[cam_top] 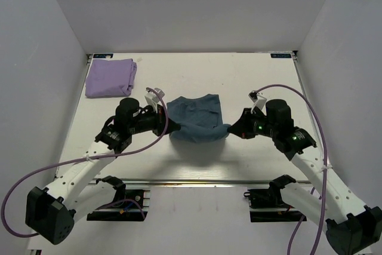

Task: Fold and stack the t-shirts
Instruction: Fold the long partially folded tshirt into a neat square

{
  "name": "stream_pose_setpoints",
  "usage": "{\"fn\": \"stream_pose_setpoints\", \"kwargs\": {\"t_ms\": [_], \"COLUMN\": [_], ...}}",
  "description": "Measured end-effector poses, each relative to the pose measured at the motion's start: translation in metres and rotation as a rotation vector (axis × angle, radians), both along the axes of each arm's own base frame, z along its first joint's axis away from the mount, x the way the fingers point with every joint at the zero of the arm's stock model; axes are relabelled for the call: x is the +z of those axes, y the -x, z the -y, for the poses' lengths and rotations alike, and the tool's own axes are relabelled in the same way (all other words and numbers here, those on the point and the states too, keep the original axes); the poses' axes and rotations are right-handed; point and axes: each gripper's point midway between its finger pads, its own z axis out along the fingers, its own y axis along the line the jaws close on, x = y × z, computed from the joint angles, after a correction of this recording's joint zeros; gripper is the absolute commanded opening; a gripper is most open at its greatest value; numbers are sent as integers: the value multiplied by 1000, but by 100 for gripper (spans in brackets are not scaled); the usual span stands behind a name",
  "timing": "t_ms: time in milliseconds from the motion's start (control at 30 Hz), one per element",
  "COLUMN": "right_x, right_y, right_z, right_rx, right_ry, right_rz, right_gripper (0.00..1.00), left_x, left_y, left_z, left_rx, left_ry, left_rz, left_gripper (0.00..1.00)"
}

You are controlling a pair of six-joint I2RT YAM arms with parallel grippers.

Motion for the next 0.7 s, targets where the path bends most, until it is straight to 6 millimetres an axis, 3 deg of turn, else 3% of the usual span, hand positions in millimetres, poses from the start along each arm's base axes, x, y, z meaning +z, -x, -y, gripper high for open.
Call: {"fn": "stream_pose_setpoints", "kwargs": {"t_ms": [133, 333, 700], "right_x": [5, -11, -1], "right_y": [-19, -51, -131], "right_z": [-2, -8, -27], "right_rx": [-43, -94, -167], "right_ry": [23, 87, 129], "right_rz": [-18, -98, -82], "right_gripper": [0, 0, 0], "left_x": [-2, -13, -17], "left_y": [-18, -49, -124], "left_z": [-4, -21, -33], "left_rx": [102, 306, 555], "left_ry": [-24, -72, -188], "left_rz": [-39, -96, -89], "left_gripper": [0, 0, 0]}}
